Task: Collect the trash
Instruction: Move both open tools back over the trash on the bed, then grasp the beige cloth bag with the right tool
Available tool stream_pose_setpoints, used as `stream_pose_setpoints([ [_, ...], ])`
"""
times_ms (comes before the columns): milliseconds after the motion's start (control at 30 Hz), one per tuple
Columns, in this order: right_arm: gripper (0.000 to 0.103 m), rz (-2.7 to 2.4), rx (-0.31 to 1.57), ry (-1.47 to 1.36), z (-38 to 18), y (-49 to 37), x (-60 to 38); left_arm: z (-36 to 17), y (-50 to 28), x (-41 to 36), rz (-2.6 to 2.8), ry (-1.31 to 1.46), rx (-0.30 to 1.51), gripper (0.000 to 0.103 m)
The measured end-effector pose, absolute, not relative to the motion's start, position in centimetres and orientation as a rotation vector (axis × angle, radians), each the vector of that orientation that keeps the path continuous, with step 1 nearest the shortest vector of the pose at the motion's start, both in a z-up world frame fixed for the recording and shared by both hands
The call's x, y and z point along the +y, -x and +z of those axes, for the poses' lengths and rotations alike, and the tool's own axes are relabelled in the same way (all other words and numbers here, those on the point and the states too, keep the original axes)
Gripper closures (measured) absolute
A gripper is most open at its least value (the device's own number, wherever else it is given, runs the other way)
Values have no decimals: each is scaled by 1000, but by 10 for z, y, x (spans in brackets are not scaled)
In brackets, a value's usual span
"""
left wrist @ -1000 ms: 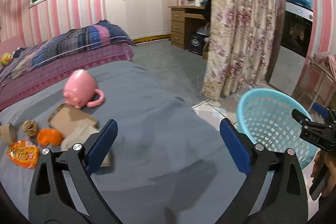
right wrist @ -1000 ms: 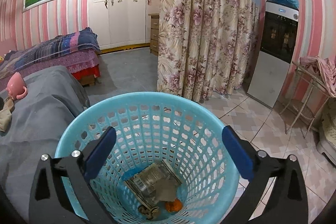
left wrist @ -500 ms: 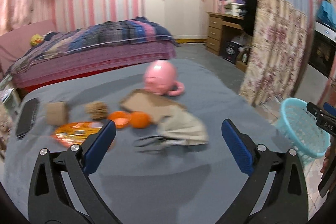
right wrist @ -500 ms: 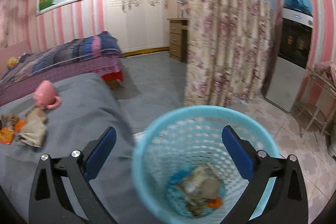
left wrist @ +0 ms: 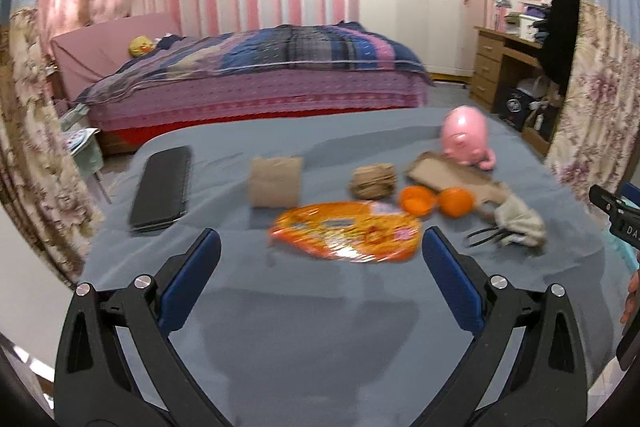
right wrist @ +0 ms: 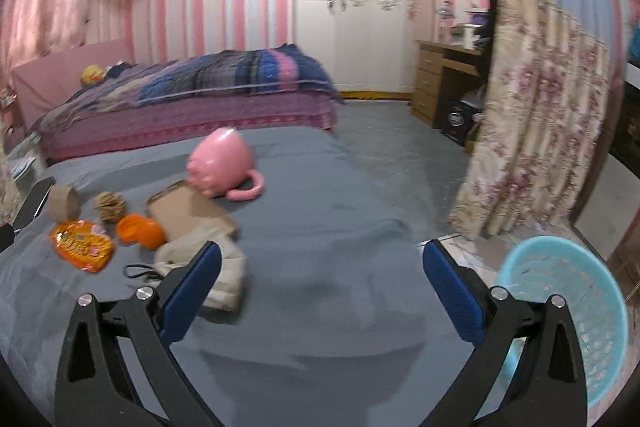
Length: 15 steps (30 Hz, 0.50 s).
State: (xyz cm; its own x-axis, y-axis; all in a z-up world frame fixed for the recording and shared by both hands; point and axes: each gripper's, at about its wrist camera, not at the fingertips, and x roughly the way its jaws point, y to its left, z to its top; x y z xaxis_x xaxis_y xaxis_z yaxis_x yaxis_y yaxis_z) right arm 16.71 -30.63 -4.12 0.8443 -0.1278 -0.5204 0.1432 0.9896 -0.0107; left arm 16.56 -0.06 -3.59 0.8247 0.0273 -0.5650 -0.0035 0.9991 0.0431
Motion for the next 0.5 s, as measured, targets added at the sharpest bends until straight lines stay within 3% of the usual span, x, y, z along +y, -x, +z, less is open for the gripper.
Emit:
stream_pose_setpoints([
  [433, 6, 15, 755, 25, -93, -231, -267, -77, -185, 39, 65, -18, 698, 6],
  [500, 18, 41, 751, 11, -93, -232, -267, -80, -191, 37, 67, -17, 707, 6],
])
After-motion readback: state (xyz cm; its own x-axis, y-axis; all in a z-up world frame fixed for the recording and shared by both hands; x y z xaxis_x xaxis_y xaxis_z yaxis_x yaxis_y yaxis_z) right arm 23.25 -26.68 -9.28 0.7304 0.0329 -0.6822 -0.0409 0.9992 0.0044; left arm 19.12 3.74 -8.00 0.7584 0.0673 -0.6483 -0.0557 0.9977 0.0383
